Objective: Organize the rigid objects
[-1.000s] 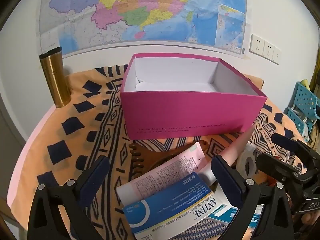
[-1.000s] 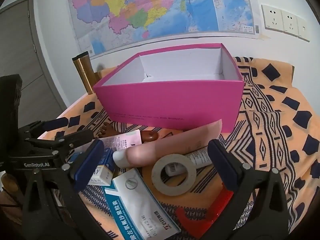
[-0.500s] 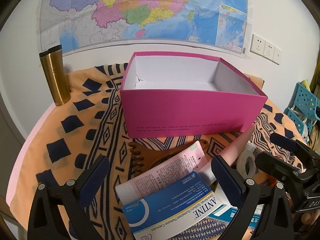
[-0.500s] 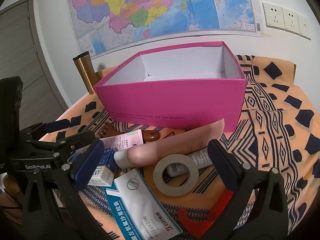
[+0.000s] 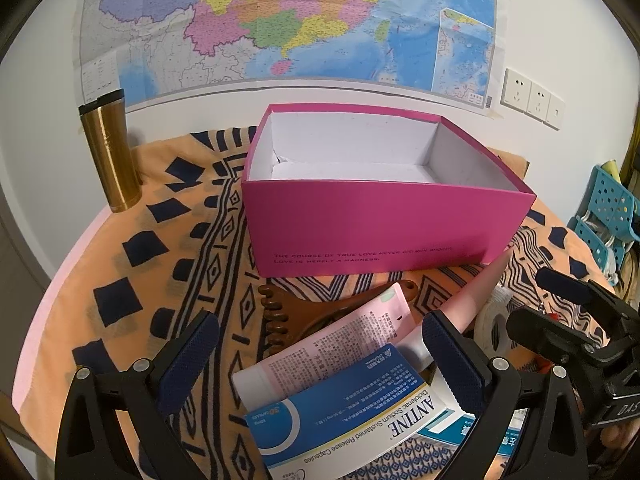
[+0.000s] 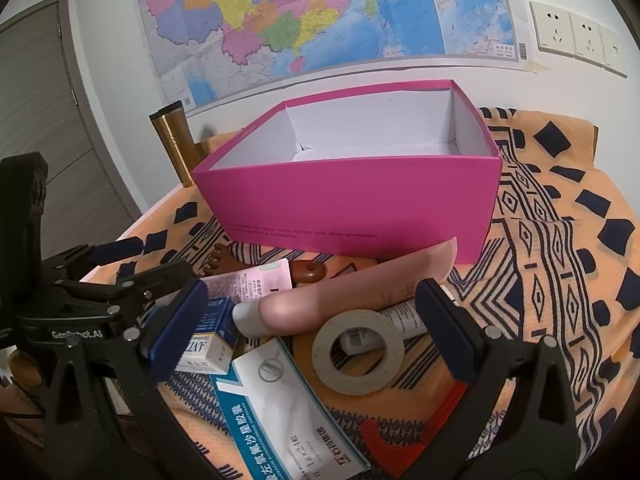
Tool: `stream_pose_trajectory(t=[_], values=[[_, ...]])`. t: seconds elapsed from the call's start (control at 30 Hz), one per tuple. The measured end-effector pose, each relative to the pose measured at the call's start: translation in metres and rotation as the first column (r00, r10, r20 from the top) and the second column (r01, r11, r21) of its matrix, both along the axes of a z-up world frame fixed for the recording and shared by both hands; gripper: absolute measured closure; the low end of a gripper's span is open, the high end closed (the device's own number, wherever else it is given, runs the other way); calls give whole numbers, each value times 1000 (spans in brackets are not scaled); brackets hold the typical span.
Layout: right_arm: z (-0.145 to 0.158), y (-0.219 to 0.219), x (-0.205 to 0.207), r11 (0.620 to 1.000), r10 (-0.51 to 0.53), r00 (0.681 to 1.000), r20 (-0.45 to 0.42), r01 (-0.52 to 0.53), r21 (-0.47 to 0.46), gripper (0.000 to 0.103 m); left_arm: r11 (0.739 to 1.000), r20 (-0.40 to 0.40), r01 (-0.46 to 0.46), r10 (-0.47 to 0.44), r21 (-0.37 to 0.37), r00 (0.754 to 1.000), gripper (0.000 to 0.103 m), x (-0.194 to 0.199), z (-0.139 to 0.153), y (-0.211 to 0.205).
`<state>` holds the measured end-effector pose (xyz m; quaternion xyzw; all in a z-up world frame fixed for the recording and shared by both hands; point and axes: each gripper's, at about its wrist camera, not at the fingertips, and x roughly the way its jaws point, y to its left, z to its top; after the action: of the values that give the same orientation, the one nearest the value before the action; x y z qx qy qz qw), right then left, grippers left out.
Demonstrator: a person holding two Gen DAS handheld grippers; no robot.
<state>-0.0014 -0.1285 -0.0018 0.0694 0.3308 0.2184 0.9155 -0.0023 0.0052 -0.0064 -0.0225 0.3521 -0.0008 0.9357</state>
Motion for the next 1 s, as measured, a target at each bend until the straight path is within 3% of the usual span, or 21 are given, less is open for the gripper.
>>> stream_pose_trajectory(t=[0.43,0.63,0.8,1.0], values=[[-4,8,1,999,47,999,-25,-47,14,0,1000,-6,10,-10,-15,1000,0,-8,-5,14],[-10,16,2,995,101,994,-48,-100,23,6,998,-21,55,-55,-36,998,0,-20,-11,24],[-14,27,1,983,183,980,-75,-180,46,26,992,-46,95,-100,-86,994,1,-32,-15,33],[-21,50,-5,949,314,943,-110,-308,70,39,976,-113,150,-168,-157,979,17,-42,-27,41]])
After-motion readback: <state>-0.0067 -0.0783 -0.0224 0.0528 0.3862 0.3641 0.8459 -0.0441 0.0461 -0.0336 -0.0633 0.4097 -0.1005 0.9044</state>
